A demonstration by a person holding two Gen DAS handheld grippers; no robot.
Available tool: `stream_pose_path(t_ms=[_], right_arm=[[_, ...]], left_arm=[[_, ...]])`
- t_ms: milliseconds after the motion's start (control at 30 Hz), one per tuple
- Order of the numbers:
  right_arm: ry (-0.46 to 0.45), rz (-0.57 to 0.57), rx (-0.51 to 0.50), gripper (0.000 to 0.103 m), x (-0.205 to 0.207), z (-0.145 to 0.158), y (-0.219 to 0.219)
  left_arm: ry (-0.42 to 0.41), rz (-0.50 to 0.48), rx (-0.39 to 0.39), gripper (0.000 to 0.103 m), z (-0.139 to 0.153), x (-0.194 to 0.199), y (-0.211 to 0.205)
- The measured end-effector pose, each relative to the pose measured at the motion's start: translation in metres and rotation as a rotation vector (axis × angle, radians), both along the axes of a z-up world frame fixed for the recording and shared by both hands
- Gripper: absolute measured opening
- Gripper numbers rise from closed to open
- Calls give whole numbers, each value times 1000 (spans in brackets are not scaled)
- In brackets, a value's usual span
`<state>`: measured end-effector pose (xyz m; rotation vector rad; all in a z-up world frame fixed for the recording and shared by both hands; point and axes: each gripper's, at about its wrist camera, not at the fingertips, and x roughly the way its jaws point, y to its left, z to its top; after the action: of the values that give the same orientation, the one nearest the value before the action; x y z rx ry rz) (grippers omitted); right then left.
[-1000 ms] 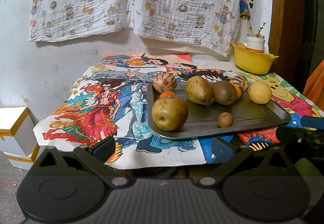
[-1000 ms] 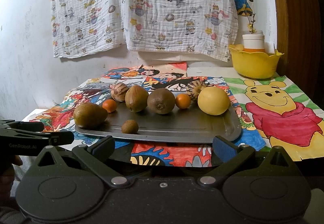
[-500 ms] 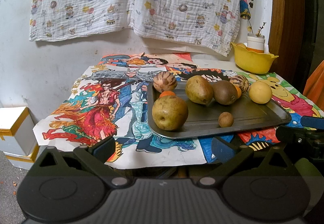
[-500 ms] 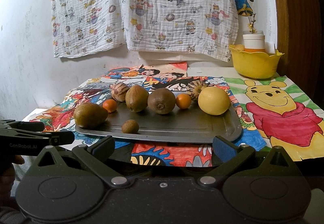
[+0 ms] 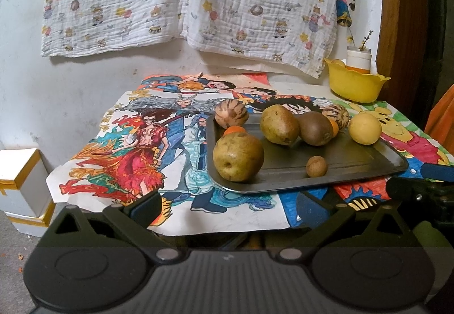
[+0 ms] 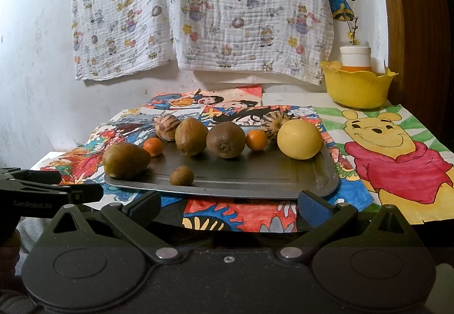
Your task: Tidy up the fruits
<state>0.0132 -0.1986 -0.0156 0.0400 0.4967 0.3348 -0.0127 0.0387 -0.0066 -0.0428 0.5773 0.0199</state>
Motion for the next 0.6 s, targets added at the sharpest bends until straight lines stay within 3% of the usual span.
stream_pose_path(t_ms=[600], right_arm=[[5, 4, -1, 102, -1, -3, 0]], left_arm=[[-9, -17, 7, 102, 5, -2, -5]])
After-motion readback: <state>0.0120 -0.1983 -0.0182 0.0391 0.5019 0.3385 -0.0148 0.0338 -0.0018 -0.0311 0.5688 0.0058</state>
